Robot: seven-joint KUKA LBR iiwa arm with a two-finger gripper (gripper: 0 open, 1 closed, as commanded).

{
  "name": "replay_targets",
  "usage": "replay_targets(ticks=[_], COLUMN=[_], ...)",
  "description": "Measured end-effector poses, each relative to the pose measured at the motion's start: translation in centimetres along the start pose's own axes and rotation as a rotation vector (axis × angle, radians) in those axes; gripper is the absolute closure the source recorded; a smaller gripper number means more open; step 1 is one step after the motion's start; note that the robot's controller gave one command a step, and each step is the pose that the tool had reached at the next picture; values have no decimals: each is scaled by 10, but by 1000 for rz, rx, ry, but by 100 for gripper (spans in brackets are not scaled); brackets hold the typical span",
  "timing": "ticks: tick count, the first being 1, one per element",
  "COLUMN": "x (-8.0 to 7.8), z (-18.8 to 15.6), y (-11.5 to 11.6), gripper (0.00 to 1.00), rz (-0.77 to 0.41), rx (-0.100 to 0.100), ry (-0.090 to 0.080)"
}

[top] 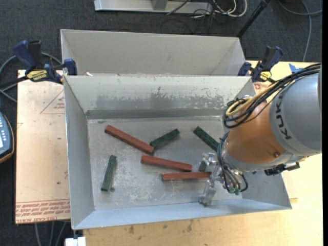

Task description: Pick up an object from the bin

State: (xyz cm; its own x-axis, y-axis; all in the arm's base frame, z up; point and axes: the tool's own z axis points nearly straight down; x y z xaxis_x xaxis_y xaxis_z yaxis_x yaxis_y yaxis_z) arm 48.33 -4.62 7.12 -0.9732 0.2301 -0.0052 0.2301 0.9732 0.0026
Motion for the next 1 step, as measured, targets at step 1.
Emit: replay_targets(ticks=[1], x=[-33], z=[1], y=[62], gripper=[0], rz=[323], rx=[0], ry=[3])
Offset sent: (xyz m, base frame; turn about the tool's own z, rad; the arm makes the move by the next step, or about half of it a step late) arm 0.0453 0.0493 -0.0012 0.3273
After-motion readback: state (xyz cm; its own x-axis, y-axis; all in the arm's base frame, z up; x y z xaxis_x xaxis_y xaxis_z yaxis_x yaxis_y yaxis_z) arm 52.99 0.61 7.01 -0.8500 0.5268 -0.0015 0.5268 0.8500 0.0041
